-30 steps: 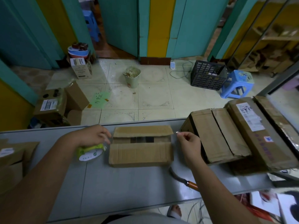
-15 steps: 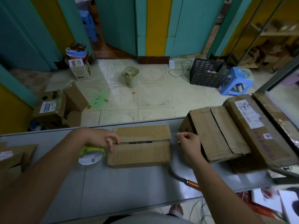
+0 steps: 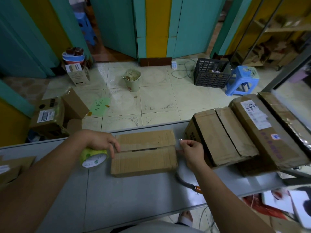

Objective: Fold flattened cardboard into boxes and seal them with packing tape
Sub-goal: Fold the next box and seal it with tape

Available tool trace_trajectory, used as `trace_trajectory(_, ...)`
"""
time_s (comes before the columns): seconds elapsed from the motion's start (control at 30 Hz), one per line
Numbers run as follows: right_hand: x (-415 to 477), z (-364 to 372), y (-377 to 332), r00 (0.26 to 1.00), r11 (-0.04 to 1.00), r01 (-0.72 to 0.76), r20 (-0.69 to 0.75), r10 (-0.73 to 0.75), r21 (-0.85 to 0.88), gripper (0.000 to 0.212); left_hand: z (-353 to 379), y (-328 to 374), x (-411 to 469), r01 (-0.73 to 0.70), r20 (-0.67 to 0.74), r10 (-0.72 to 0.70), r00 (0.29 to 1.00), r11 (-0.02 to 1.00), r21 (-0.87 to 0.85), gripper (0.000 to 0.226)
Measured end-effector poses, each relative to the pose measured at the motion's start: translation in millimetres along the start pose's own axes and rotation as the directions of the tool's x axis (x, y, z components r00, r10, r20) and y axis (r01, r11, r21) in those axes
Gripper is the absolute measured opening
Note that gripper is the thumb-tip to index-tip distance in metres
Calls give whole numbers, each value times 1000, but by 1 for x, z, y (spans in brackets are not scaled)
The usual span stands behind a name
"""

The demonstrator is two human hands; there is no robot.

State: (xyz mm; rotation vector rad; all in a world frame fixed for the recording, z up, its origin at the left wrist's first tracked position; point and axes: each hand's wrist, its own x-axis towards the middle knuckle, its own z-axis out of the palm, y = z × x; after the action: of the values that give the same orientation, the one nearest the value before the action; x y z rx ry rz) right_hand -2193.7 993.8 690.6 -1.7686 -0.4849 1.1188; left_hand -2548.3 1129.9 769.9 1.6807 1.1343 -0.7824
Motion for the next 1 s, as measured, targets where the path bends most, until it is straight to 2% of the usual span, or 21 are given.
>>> trace_trajectory(0.17,-1,2,10,999,999,-39,-12,39,3,12,-5,0,3,-4,-7,4,1000,999,51,53)
trace_trajectory(0.37,0,-1,18,1000,999,-11,-17,10,-35,11,-9,-5,11,-29,-6,29,1000,997,67,55)
trace_trajectory(0.63,1,12,29,991,994,-106,-81,105,-5,11,-9,-10,20,-49,-55,53,997,997,60,53)
trace_trajectory(0.77,3,16,30,969,966,-241,-22,244,90,12,-5,-13,19,-56,-102,58,993,998,23,48)
trace_trajectory(0.87,2,11,30,941,927,-337,82,327,167,16,-4,-17,14,-69,-138,68,988,998,-5,47)
trace_trajectory(1.0,3,10,31,913,891,-398,193,360,217,26,-2,-12,2,-59,-280,63,958,998,25,48)
